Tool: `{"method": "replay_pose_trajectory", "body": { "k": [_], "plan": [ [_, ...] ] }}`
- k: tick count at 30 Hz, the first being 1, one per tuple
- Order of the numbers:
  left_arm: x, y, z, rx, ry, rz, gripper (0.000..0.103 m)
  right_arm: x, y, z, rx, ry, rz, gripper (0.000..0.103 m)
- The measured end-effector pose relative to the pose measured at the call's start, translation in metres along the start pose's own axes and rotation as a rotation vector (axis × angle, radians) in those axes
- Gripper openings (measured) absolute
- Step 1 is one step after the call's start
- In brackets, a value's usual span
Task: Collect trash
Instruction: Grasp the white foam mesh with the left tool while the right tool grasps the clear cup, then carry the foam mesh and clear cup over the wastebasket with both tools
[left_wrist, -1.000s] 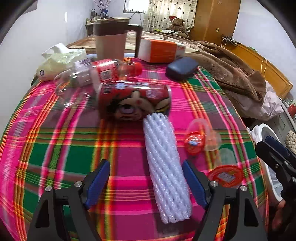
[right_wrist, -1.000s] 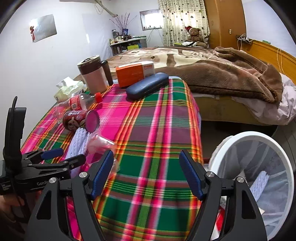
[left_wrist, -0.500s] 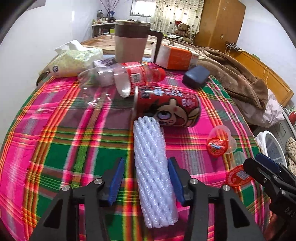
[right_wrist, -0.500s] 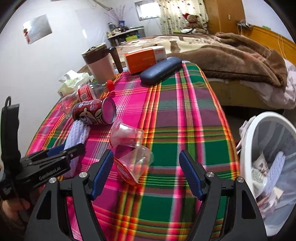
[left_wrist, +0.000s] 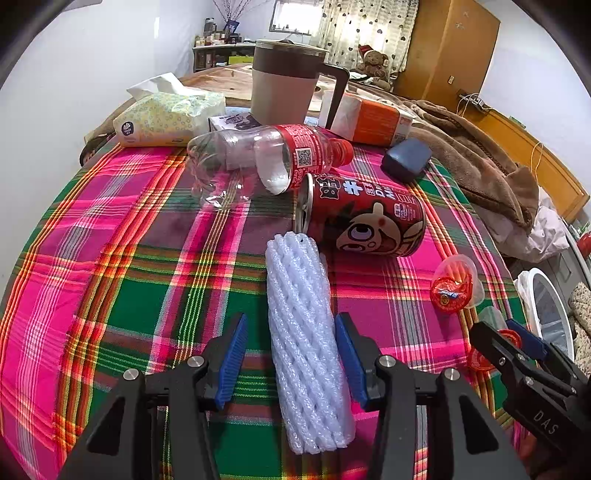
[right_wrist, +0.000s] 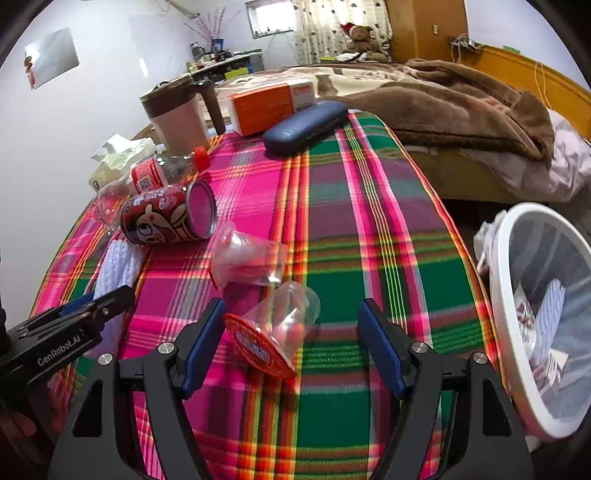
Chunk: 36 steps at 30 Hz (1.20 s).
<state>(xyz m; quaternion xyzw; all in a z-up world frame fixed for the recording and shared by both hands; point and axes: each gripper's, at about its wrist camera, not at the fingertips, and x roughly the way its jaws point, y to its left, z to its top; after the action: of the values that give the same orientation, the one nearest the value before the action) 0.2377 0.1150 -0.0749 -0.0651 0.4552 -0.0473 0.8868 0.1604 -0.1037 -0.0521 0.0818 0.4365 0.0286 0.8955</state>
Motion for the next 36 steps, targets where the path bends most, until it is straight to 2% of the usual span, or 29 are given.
{"method": "replay_pose_trajectory", "body": {
  "k": [7, 9, 14, 19, 29, 36],
  "plan": [
    [0.0, 0.0, -0.001, -0.014, -0.001, 0.009, 0.049, -0.009, -0.013, -0.008, 0.032, 0.0, -0.029, 0.074],
    [0.0, 0.0, -0.001, -0.018, 0.001, 0.012, 0.049, -0.01, -0.018, -0.008, 0.049, -0.003, -0.041, 0.06],
    [-0.003, -0.001, -0.003, -0.028, 0.002, -0.025, 0.047, -0.009, -0.017, -0.006, 0.048, -0.006, -0.024, 0.045],
    [-0.007, -0.004, -0.008, -0.029, -0.001, -0.045, 0.033, -0.012, -0.017, -0.008, 0.039, -0.024, -0.004, 0.044],
    [-0.019, -0.01, -0.017, -0.015, -0.027, -0.038, 0.029, -0.02, -0.021, -0.008, 0.034, -0.054, 0.006, 0.044],
    [-0.036, -0.019, -0.02, 0.001, -0.061, -0.061, 0.029, -0.033, -0.026, -0.005, 0.032, -0.088, 0.023, 0.044]
  ]
}}
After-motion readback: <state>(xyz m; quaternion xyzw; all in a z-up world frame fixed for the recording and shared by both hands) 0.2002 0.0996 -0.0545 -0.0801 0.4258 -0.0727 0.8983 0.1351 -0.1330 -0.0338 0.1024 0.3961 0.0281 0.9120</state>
